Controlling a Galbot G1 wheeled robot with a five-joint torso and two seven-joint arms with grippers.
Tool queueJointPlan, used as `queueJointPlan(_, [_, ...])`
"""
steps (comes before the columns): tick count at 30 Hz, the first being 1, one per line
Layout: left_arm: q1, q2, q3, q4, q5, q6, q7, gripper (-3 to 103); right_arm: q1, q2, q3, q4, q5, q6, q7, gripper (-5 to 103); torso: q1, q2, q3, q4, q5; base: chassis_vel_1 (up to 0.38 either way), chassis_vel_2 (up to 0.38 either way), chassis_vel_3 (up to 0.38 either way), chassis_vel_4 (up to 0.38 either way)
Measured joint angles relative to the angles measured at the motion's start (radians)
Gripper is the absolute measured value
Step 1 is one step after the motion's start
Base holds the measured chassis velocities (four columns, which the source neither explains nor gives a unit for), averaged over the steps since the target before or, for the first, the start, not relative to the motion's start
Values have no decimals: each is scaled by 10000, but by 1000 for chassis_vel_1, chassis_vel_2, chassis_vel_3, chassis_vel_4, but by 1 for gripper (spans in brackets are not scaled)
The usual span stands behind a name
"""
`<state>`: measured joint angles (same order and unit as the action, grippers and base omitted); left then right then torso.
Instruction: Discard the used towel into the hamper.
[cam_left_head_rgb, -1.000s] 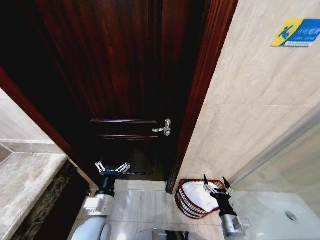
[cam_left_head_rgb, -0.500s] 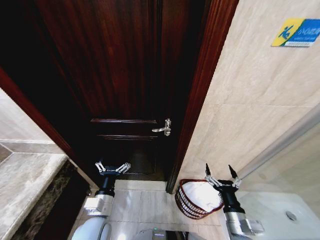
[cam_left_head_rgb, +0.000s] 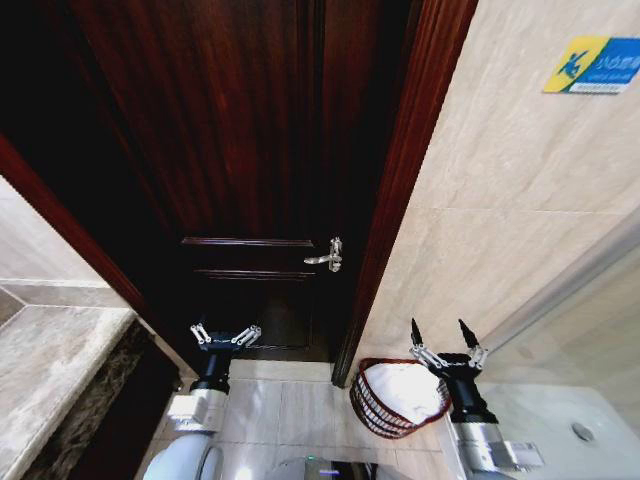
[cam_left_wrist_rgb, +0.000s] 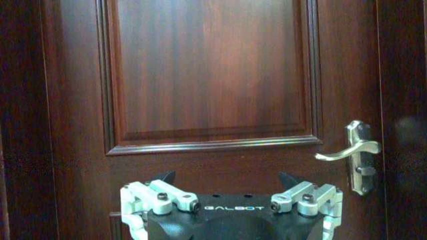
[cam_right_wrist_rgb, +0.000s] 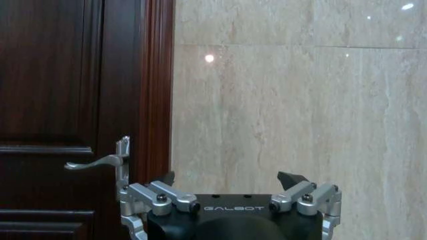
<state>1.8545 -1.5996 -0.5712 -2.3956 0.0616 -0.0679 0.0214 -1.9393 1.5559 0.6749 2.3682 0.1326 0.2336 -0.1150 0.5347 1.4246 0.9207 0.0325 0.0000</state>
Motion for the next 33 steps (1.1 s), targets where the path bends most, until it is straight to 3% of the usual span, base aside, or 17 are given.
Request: queueJointPlan(33, [0, 0, 0, 0, 0, 0, 0, 100, 66, -21, -7, -11, 30, -80, -46, 100, 0, 0, 0, 0, 0, 0, 0, 0, 0])
